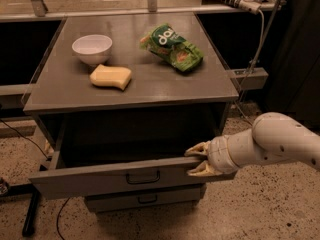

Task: Open top drawer

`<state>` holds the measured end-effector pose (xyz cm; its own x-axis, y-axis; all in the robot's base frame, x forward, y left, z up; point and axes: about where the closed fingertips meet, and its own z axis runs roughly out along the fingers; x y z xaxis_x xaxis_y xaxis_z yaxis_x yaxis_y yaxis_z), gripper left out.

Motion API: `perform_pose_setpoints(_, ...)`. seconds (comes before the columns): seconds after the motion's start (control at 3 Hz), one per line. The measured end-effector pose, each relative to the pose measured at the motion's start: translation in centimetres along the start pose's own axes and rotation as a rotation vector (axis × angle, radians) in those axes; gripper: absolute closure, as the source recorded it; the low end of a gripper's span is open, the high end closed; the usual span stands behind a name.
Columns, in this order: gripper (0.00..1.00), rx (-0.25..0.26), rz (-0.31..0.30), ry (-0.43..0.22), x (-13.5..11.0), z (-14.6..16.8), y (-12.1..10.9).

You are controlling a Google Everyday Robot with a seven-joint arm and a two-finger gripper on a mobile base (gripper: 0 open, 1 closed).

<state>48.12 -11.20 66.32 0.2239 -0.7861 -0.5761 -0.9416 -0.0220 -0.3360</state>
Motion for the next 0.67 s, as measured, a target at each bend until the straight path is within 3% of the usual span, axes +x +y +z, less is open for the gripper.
perform_pose_setpoints(0.33,0.12,-0.014,0.018,-0.015,0.52,-0.22,1.5)
perform_pose_setpoints(0.67,0.14,-0.014,0.018,-0.015,0.45,-0.32,1.46)
